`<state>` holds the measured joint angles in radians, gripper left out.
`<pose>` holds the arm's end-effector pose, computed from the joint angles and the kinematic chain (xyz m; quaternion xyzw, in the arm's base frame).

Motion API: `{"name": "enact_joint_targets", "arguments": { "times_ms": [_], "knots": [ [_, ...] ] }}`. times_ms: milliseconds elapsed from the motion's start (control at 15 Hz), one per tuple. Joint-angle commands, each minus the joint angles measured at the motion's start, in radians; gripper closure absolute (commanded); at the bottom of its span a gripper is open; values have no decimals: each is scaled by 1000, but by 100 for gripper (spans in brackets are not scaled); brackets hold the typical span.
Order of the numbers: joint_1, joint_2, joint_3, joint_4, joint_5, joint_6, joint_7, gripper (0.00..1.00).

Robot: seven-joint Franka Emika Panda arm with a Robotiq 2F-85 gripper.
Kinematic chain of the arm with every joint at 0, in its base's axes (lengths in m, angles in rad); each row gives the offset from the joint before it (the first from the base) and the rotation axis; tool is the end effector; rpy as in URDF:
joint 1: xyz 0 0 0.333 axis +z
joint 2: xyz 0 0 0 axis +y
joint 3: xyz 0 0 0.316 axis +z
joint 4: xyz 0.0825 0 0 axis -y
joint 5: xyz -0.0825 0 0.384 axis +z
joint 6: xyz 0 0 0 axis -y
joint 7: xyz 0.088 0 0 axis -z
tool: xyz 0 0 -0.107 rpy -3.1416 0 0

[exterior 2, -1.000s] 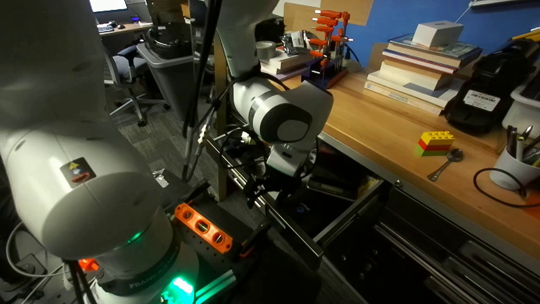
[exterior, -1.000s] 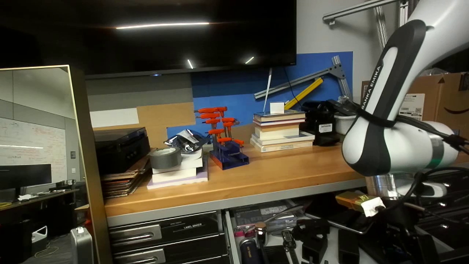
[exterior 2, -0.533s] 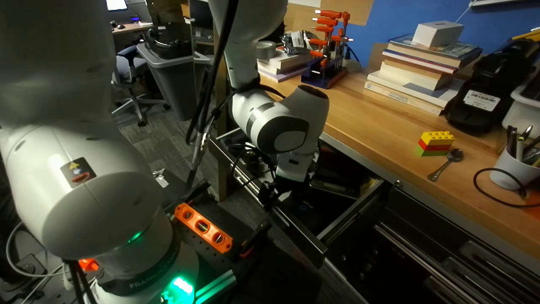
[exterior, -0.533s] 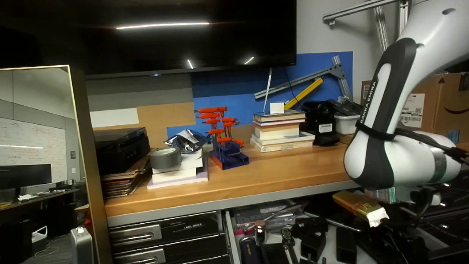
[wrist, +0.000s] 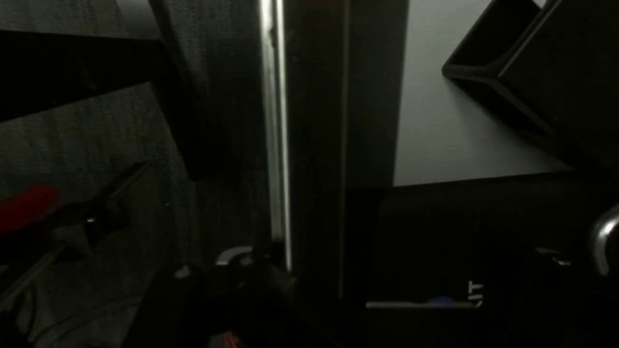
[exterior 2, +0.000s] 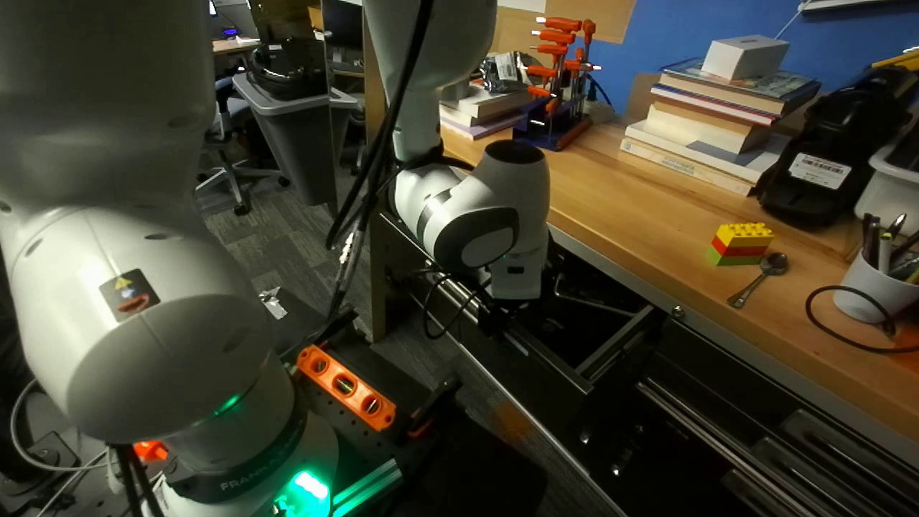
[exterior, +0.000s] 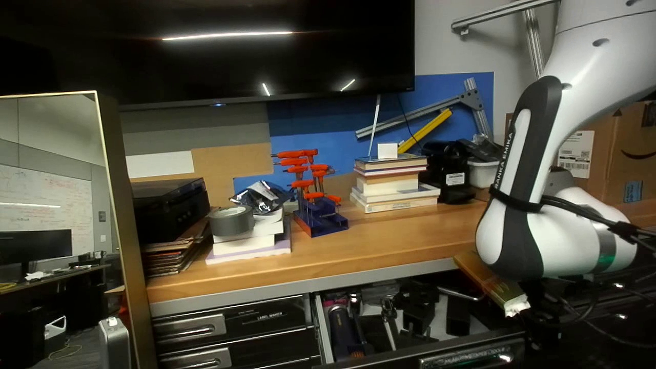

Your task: Put the black objects on the tabletop in the open drawer and then close the drawer

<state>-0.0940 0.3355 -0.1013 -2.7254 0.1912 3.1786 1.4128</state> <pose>0.3821 -0.0979 0.1334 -0.6235 0.7793 -0.0581 0.0232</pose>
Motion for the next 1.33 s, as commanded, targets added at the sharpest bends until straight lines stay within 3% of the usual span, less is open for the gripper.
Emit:
{"name": "enact_joint_targets", "arguments": {
  "times_ms": [0,133,200,400,733,933,1267],
  "knots": [
    [-54,103,60,104,-12,184,-8,0],
    [-61,161,71,164,-25,249,-1,0],
    [-71,186,95,194,27,269,-48,0],
    [-43,235,79,257,56,306,-76,0],
    [11,242,60,256,125,356,-131,0],
    [83,217,31,233,190,388,-182,0],
    [279,157,-46,180,399,462,-332,0]
  ]
}}
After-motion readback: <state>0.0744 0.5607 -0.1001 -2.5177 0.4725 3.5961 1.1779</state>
